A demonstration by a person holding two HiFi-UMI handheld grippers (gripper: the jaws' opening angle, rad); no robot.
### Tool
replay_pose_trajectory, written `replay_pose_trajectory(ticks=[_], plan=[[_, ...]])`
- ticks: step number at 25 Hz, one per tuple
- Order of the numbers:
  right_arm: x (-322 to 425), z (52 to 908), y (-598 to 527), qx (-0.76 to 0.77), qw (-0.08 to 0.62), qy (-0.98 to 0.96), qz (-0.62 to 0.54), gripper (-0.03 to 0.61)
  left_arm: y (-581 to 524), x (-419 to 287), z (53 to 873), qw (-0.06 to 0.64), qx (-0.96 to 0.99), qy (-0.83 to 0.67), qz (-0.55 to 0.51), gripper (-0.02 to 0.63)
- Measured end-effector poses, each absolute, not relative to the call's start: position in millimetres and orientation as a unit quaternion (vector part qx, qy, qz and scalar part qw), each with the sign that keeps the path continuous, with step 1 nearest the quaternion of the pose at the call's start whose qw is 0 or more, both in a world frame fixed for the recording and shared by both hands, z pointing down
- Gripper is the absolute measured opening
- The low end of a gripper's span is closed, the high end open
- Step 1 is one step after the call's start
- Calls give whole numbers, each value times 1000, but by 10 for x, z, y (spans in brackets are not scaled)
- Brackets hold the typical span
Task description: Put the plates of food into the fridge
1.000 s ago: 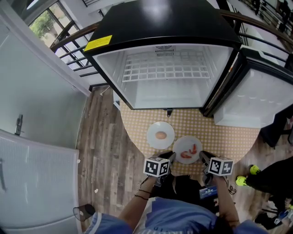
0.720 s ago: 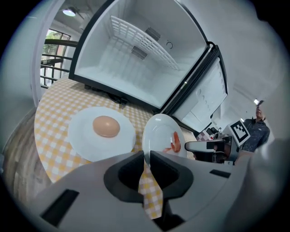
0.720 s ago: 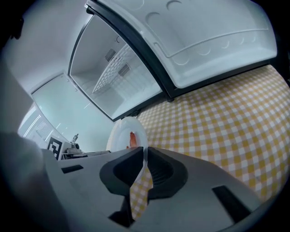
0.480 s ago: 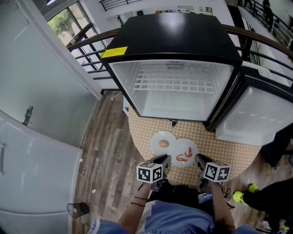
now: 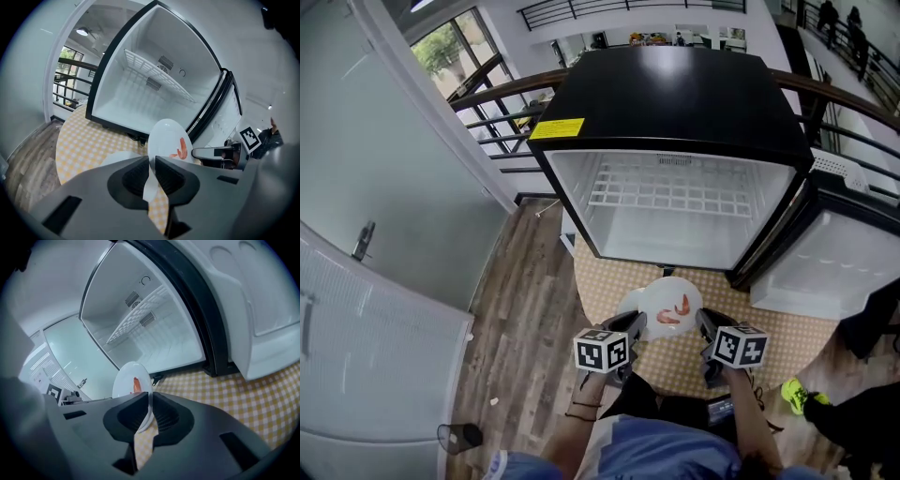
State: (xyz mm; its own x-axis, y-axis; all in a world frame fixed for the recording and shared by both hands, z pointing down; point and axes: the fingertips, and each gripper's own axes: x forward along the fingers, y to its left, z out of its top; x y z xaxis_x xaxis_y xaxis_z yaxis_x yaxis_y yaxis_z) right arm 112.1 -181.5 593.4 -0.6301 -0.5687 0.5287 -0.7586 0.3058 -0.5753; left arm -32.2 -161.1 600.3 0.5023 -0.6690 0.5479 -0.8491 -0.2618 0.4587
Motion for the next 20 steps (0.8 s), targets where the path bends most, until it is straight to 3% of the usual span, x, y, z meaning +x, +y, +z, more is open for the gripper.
replay_pose_trajectory(ticks=[20], plan=[[748,5845,-3248,506,98,-761,393,41,-3081,-730,5949,378,803,-450,101,52]])
